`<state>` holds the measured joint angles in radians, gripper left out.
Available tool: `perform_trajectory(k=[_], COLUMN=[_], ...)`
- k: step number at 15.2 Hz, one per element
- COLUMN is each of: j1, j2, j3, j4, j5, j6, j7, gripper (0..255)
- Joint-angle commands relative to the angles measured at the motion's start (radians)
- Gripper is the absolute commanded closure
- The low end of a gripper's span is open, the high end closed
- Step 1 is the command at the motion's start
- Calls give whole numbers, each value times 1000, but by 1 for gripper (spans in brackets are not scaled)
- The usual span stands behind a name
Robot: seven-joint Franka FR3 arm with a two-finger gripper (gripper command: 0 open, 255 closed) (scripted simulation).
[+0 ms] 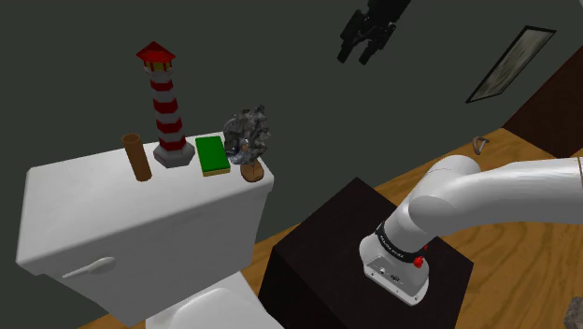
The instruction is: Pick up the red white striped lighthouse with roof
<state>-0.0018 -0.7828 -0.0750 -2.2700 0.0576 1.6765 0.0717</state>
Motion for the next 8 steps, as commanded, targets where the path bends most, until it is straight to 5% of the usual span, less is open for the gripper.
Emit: perform_trajectory(k=[1,8], j1=[0,58], j2=[0,100], j3=[0,94], j4=[0,-1], j5=[0,88], j6=[0,165], j7=[0,81], gripper=[0,0])
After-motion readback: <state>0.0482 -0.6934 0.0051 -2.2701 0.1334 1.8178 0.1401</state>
